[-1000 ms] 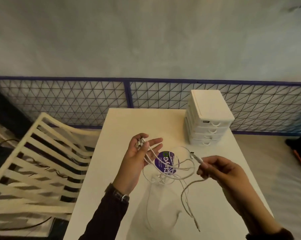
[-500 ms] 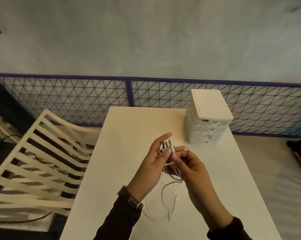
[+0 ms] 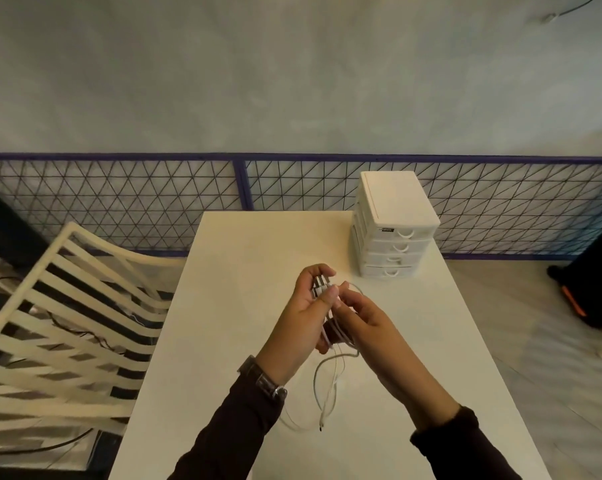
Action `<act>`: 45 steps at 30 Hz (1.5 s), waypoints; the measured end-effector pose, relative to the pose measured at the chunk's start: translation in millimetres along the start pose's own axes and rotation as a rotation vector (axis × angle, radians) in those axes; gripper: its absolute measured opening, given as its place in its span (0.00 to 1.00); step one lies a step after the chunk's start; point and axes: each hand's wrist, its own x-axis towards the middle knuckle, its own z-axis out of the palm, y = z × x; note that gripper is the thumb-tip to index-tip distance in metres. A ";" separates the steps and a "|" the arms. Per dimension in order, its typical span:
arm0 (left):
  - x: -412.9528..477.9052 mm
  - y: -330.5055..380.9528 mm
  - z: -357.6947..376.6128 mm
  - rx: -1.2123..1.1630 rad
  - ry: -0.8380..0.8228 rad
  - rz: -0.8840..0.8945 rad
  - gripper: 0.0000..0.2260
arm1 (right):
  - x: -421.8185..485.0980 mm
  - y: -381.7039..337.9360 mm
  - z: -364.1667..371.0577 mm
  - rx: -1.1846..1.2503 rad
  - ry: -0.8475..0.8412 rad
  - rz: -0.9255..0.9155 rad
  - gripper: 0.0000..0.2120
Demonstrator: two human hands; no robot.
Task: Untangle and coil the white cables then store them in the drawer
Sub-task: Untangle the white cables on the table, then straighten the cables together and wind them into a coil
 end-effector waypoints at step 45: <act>-5.9 -33.3 -29.8 -0.615 -0.135 -0.327 0.35 | 8.7 -9.0 -8.2 0.009 -0.081 -0.052 0.14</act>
